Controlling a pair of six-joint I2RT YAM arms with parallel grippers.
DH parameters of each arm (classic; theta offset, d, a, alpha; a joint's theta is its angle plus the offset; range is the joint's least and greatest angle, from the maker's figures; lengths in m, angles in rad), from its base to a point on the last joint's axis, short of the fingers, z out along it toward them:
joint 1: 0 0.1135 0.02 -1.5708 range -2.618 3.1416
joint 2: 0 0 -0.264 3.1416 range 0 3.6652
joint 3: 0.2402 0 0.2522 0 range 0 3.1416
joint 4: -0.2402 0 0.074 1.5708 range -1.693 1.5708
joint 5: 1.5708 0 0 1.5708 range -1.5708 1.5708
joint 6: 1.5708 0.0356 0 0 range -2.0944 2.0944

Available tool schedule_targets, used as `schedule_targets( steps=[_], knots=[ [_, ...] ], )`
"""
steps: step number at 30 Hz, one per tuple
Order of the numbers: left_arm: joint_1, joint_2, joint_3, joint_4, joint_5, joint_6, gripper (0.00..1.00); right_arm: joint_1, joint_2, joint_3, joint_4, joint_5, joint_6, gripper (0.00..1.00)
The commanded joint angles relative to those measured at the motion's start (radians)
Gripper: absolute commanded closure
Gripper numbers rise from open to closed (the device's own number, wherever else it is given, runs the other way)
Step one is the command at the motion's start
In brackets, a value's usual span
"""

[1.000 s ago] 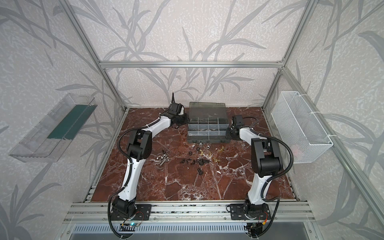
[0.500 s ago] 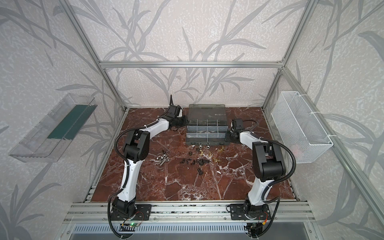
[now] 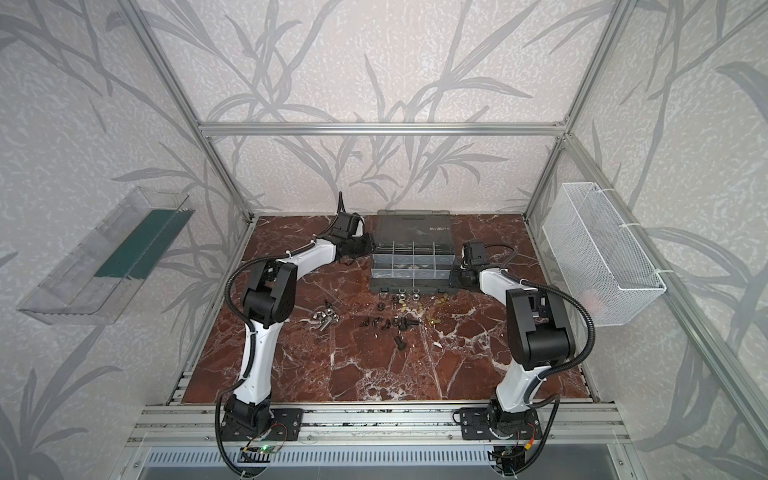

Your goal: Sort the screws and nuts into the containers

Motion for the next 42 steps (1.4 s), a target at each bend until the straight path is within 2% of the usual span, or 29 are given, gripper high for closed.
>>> schedule_targets(
  steps=[1, 9, 18, 26, 36, 42],
  knots=[
    [-0.001, -0.050, -0.045, -0.040, 0.006, -0.011, 0.99, 0.010, -0.032, -0.040, -0.039, 0.019, 0.070, 1.00],
    [-0.001, -0.083, -0.101, -0.016, 0.012, -0.010, 0.99, 0.033, -0.100, -0.117, -0.015, 0.023, 0.091, 1.00],
    [-0.018, -0.012, 0.031, -0.056, 0.025, 0.003, 0.99, 0.032, -0.148, -0.164, 0.000, 0.063, 0.140, 1.00],
    [-0.023, 0.051, 0.145, -0.089, 0.021, 0.004, 0.99, 0.031, -0.078, -0.111, -0.004, 0.051, 0.132, 1.00],
    [0.010, 0.050, 0.125, -0.090, 0.015, 0.000, 0.98, 0.033, 0.032, -0.003, -0.029, 0.018, 0.107, 1.00],
    [0.018, 0.057, 0.128, -0.088, 0.017, 0.004, 0.93, 0.033, 0.068, 0.039, -0.043, 0.015, 0.095, 1.00]
  ],
)
